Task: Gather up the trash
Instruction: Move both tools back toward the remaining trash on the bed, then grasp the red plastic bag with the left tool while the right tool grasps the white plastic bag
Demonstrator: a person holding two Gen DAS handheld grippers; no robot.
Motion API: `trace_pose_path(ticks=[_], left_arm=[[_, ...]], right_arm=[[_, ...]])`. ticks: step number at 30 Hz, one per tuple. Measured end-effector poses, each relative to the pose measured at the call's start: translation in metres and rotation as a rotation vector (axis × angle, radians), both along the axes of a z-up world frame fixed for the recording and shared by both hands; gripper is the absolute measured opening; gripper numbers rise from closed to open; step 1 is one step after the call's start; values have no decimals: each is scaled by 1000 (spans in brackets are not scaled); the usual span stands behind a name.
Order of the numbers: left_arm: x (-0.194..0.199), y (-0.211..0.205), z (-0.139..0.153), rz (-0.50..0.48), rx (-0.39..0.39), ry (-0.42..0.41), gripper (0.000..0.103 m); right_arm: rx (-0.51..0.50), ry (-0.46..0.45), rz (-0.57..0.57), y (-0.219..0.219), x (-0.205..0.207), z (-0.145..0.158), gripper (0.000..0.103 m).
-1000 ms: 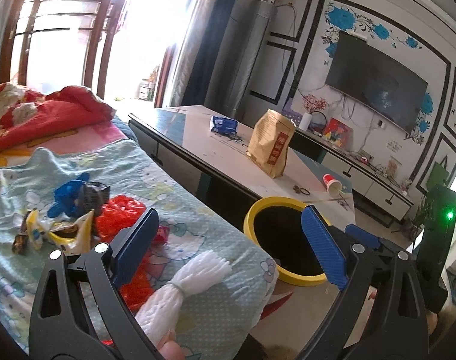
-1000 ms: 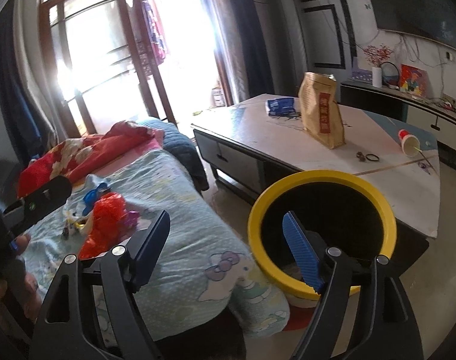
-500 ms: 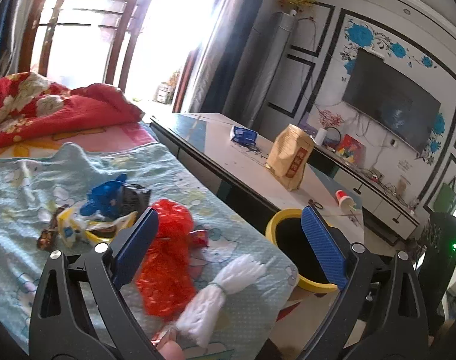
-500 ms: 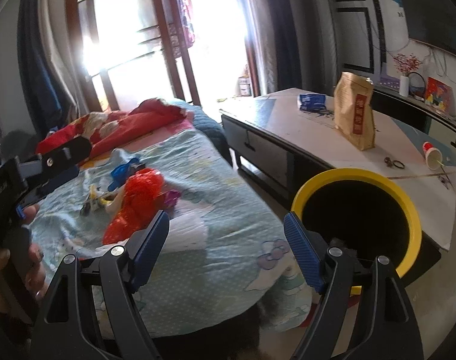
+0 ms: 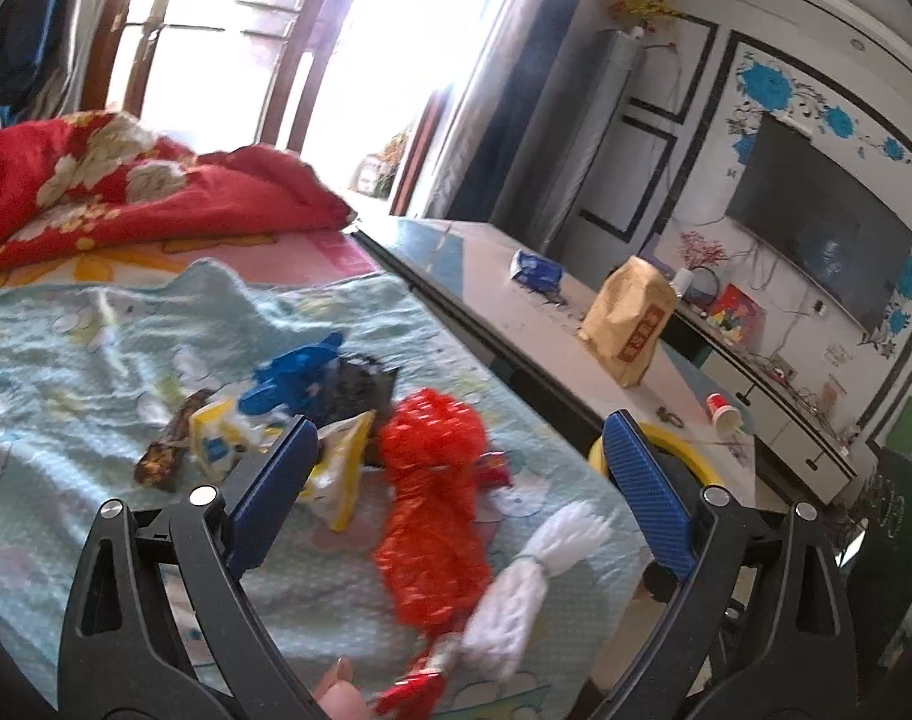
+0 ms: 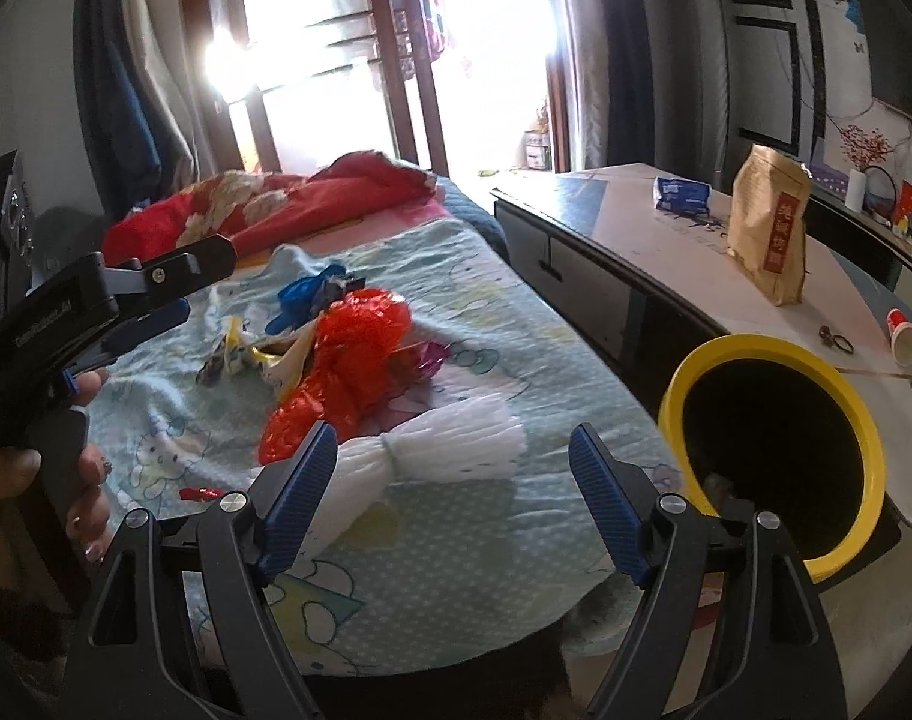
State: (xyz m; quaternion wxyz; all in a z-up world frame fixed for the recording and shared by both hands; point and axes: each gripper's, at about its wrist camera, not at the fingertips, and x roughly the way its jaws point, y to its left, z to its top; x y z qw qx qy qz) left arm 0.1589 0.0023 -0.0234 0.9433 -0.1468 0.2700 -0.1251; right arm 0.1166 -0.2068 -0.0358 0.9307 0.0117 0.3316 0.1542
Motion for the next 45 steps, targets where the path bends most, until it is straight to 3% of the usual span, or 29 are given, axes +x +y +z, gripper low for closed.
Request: trace_pose_path(ticks=[5,13,21,26,29,32,35,45], left_arm=[[6,20,-13,24,-2,65,87],[10,30,-37,-16,-63,166,63],[17,14,-59,-91,-112,266,53],[25,5,-69,-109,-92,309,45],[31,1,-76,-117,-86,335,35],[37,1,-78,-120,-78,341,21],[40,2,-76,-121,-72,332,9],[21,14,-44,-112,-100,209,6]], right_arm=[[-33,32,-1,11,14,-13,77],[-7,121,-66,3,47,-35,77],[61,227,-56,-1,74,-60,70],[91,228,-25,6,81,-60,53],[103,225,-15,9,84,-60,40],[119,217,0,12,84,-57,26],[140,199,3,10,82,-52,19],[163,107,-37,-6,74,-26,16]])
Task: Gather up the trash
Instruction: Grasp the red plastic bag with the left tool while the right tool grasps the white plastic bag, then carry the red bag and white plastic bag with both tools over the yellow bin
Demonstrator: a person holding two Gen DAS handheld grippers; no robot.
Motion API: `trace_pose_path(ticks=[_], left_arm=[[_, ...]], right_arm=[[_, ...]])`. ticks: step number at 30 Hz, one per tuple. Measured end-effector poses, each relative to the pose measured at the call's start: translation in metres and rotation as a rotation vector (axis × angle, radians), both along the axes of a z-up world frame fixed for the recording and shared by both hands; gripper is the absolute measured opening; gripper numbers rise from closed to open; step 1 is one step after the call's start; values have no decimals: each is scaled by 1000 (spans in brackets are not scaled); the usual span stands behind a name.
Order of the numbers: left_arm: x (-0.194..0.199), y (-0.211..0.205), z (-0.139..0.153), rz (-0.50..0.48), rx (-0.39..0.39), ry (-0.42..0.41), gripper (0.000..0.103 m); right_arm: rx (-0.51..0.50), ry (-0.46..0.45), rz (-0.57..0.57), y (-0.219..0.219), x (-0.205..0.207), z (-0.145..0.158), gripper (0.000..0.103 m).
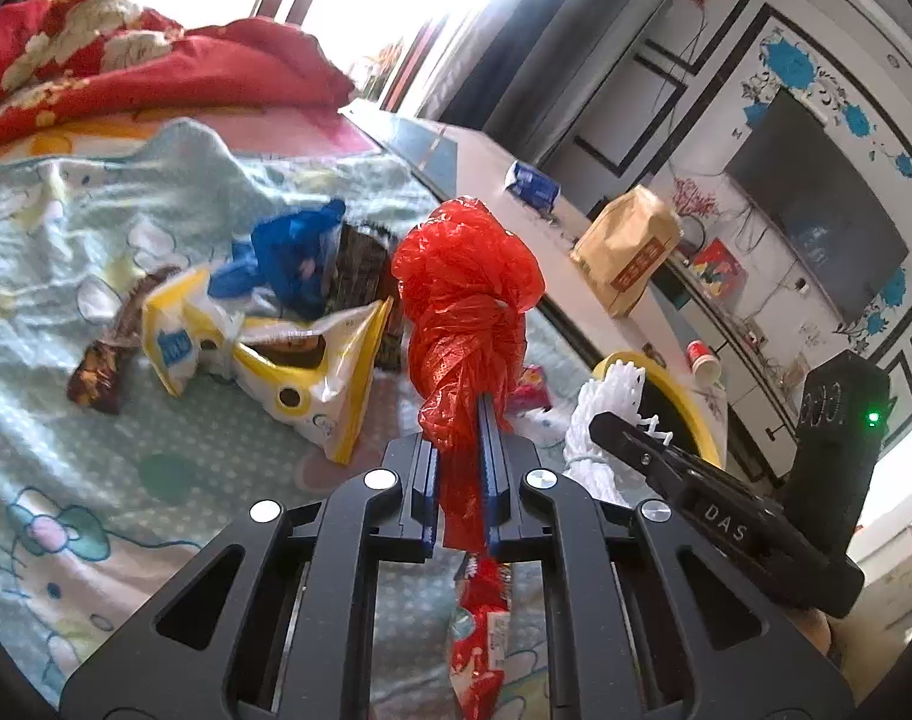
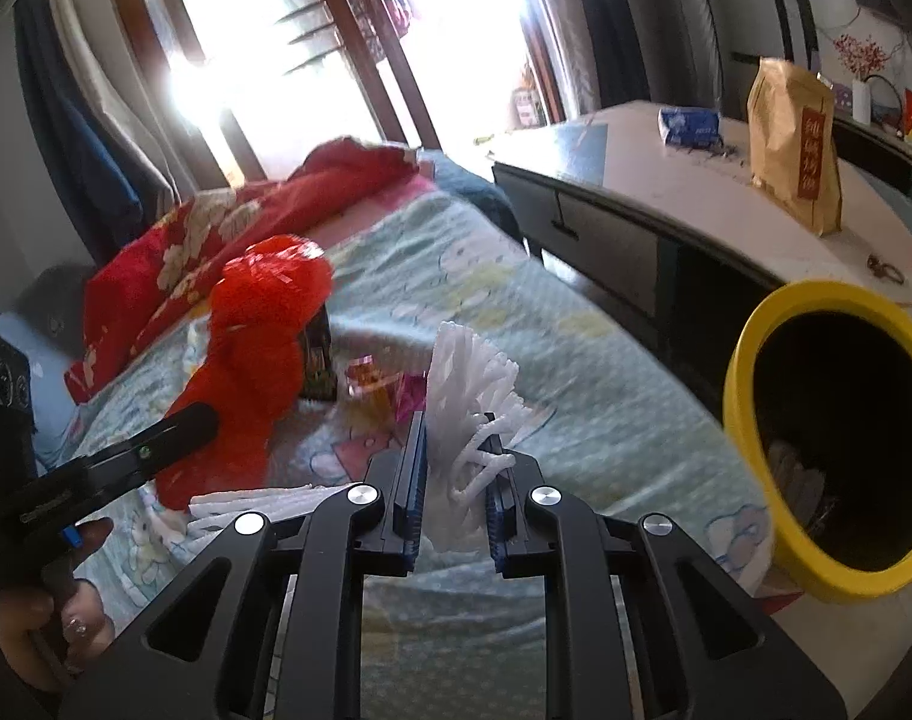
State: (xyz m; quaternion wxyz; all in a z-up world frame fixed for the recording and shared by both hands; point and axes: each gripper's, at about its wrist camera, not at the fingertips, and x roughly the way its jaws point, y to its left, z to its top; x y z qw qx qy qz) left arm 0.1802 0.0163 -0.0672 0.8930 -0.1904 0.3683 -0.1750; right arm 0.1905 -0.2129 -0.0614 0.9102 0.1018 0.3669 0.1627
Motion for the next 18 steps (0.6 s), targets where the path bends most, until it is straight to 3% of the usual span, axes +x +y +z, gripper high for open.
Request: trace_pose_path(ticks=[18], left_arm=[[-20,-20,45,-27,7,-122,6]], right_arm=[[-52,-159,-70,-34,-15,46,16]])
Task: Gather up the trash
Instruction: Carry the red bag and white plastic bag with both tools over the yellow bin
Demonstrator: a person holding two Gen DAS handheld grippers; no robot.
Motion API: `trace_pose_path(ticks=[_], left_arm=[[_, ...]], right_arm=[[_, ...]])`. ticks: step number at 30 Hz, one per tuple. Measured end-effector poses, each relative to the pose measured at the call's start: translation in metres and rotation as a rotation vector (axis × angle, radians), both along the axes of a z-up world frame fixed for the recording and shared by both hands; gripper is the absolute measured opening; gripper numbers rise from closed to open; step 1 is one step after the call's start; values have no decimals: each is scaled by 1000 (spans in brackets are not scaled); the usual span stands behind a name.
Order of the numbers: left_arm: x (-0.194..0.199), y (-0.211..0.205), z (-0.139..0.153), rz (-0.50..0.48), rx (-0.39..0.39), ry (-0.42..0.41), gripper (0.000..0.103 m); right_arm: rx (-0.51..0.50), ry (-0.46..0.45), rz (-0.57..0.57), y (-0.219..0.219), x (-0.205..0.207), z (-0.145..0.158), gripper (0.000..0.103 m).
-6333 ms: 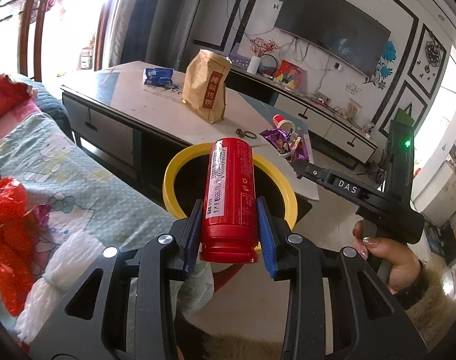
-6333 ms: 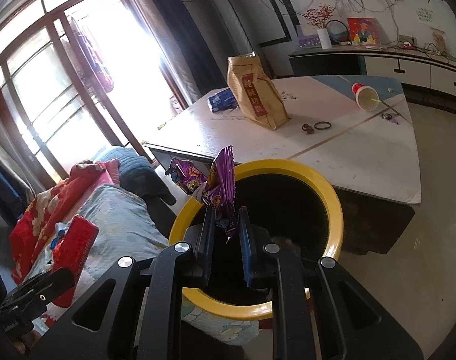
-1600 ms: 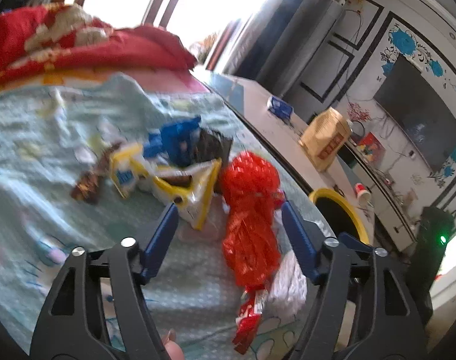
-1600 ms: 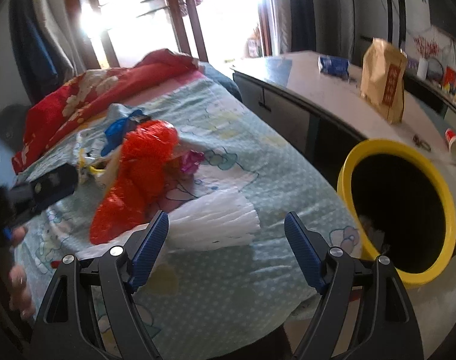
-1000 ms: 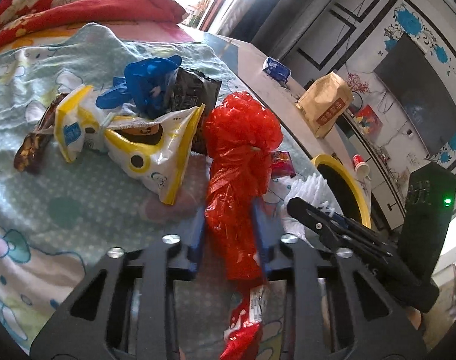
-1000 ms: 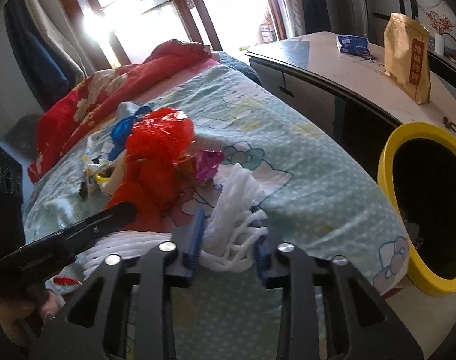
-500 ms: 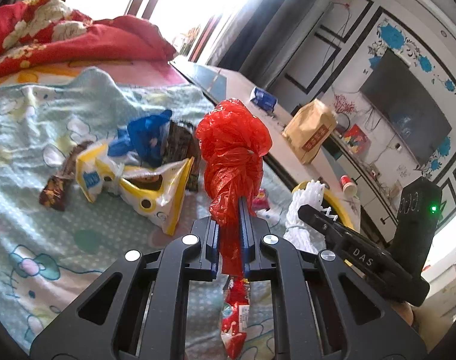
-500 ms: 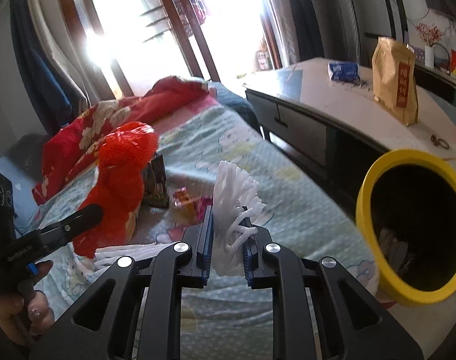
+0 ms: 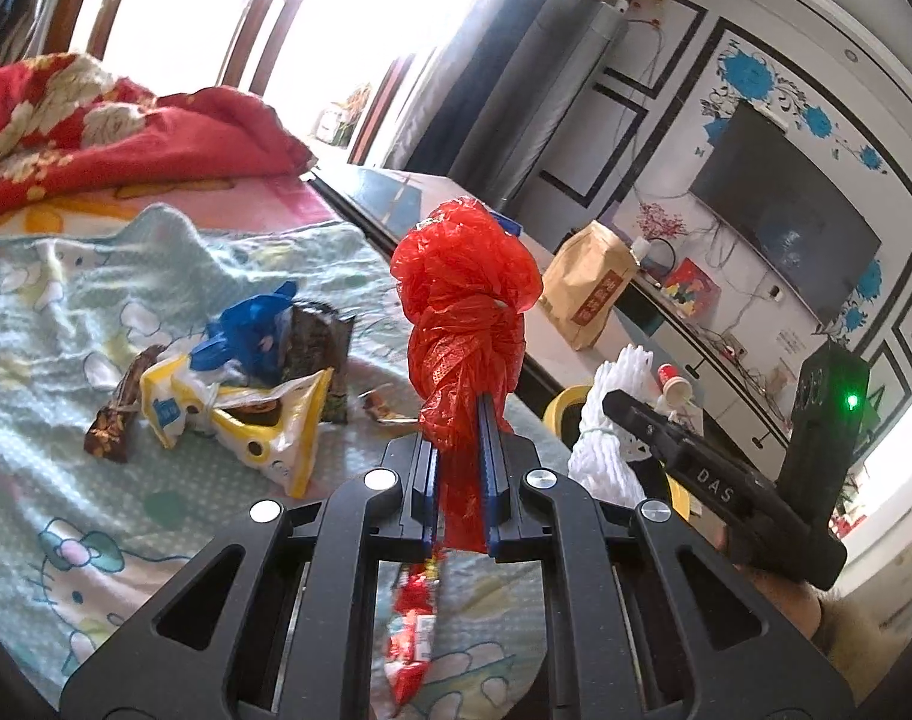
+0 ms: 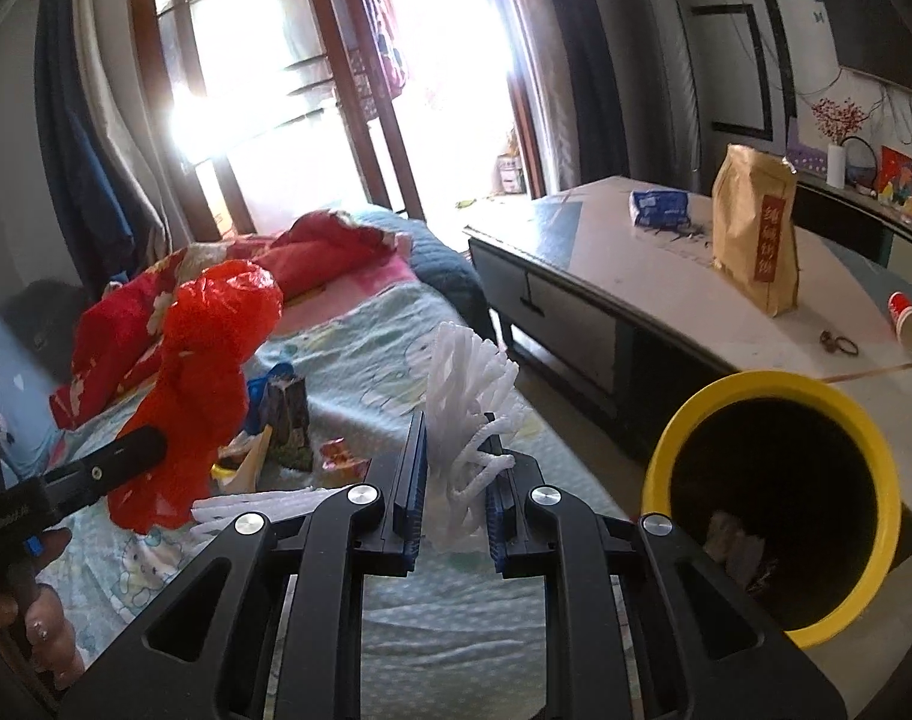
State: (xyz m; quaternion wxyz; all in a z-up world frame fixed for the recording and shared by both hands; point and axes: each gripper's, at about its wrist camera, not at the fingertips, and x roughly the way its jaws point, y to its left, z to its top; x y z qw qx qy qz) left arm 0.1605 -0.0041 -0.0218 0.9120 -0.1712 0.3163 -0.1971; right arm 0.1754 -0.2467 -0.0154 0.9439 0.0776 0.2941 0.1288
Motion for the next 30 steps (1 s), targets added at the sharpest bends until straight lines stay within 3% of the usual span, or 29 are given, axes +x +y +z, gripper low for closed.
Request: trace_pose_path(ticks=[13,30], left_arm=[[0,-45,8,-101,53,-28,6],[16,-116,1,-248,128,-24,6]], right_arm=[[20,-35,-126,-60,-5,14,16],[53,-37,-307,-134,-7,9,16]])
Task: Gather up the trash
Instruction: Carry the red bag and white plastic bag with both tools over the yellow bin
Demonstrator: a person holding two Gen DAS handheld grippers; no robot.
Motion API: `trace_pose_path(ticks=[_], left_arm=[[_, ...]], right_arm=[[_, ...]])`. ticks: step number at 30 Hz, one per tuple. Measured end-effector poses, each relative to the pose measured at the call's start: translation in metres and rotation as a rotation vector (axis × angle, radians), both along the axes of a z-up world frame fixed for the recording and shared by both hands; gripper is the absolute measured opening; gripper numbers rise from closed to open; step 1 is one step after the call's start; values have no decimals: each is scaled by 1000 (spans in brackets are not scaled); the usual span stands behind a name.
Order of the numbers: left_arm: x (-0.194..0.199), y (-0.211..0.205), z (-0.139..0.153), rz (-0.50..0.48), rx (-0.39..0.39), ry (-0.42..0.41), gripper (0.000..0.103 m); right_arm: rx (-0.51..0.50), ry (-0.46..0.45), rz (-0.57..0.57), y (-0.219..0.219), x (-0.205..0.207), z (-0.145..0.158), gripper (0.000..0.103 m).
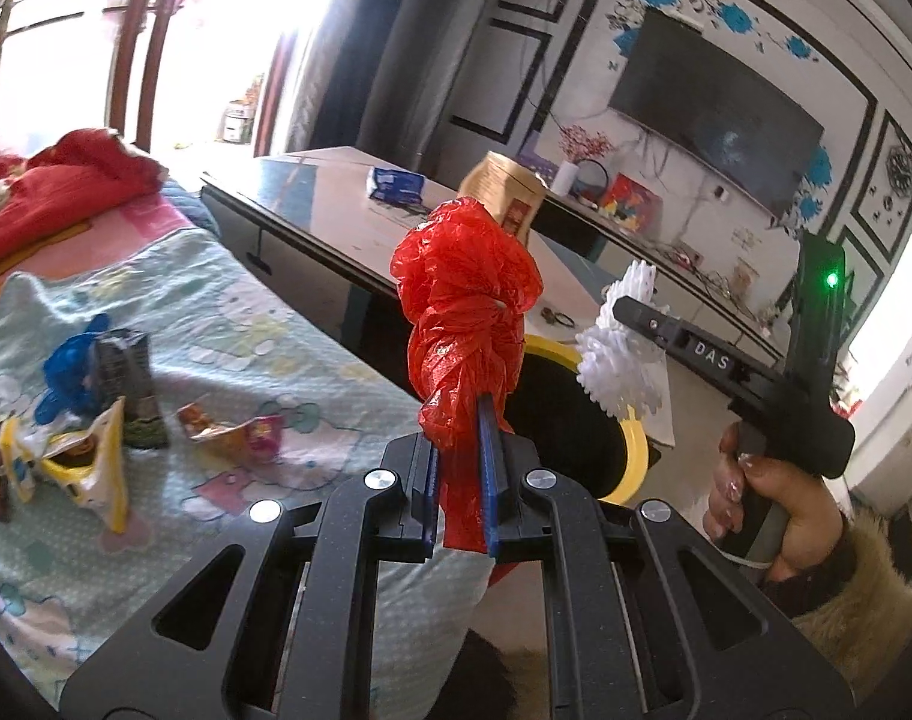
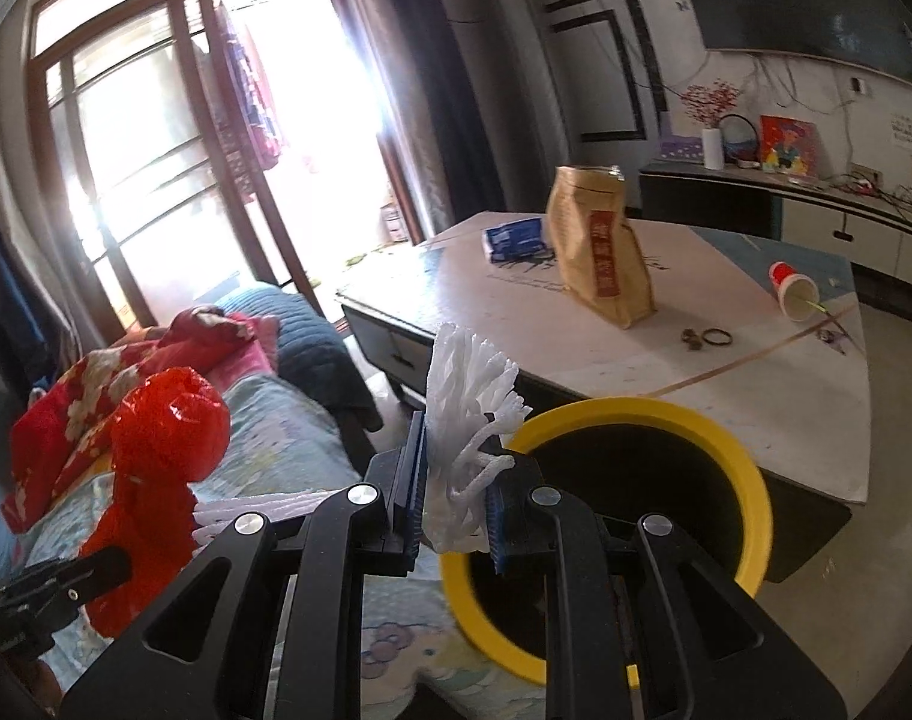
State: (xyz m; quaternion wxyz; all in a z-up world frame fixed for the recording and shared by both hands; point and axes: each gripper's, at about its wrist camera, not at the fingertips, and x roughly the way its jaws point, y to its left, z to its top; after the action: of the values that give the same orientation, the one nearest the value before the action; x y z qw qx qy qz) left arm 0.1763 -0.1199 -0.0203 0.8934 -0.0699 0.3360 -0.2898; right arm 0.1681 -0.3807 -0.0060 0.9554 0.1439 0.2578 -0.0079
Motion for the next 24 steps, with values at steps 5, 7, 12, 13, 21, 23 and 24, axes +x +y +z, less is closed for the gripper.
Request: trace_pose_path(ticks=[5,7,12,13,21,23,24], left_arm=[[5,-21,-4,-40,22,3,6],[7,-29,-6,-53,29,6,6],[10,-49,-12,-83,44,13,6],[11,-53,-13,-88,47,14,6],[21,-79,-27,-118,77,33,6],[23,-84,-30,-125,83,37,6],[24,-88,-32,-130,89,39,6]], right_arm=[[6,6,-51,-21,0,-5,16],[12,10,-73,-30,-1,-8,16],[22,16,-122,-50,-3,-15,16],[24,20,-136,-56,-4,-18,16],[38,48,-200,-81,-3,-35,16],[38,56,-215,-88,-3,-40,16],[39,59,-219,-91,-3,-42,16]])
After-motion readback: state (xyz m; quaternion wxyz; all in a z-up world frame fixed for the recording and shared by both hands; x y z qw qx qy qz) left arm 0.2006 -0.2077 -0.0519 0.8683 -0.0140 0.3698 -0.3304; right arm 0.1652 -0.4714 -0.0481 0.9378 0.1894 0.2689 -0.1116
